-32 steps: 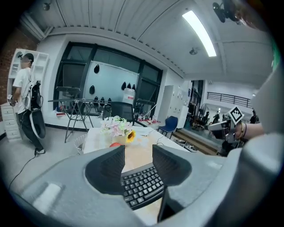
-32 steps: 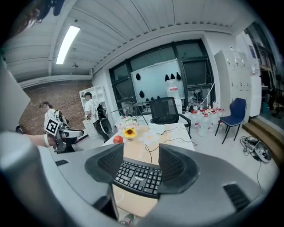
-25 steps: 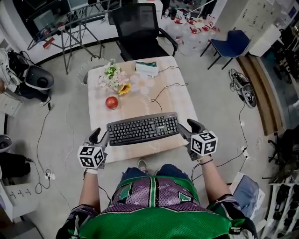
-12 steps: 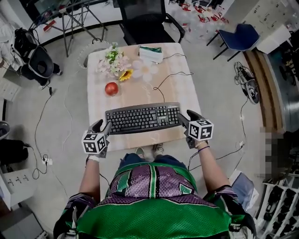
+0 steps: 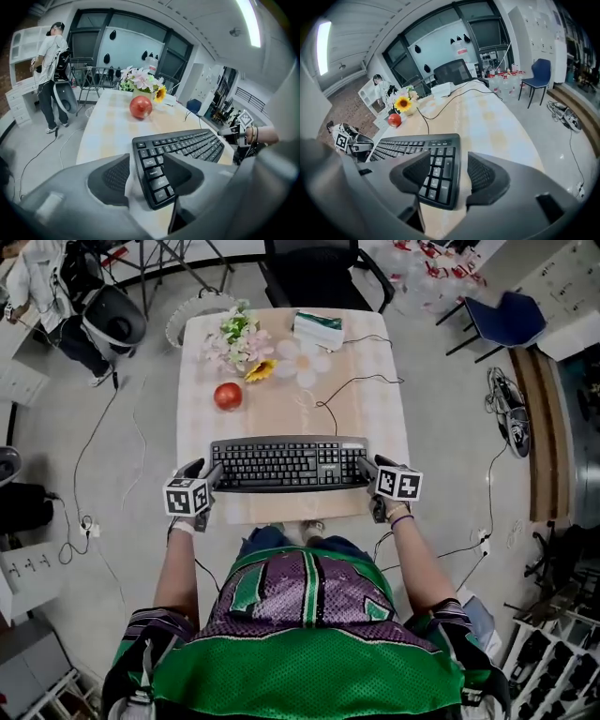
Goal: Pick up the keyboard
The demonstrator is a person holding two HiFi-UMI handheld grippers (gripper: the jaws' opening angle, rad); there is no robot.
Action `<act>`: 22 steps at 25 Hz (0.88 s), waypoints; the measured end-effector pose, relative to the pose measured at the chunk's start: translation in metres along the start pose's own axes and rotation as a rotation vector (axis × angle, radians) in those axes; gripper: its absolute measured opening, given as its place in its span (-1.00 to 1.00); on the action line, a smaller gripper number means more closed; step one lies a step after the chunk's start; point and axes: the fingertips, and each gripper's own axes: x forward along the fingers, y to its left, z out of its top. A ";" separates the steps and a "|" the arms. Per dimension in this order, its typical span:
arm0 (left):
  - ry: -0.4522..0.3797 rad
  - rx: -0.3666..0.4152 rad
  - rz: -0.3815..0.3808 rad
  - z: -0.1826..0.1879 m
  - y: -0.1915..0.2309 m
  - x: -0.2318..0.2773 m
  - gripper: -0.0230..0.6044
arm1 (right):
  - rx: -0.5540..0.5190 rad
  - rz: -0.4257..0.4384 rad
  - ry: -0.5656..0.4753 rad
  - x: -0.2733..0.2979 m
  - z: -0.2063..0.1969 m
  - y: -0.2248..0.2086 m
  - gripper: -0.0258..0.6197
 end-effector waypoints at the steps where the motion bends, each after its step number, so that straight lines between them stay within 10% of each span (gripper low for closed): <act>1: 0.009 -0.012 0.002 -0.003 0.002 0.003 -0.22 | 0.003 0.000 0.006 0.004 -0.001 -0.003 -0.19; 22: 0.154 -0.177 -0.117 -0.015 -0.001 0.026 -0.28 | 0.023 0.080 0.095 0.031 -0.014 0.004 -0.30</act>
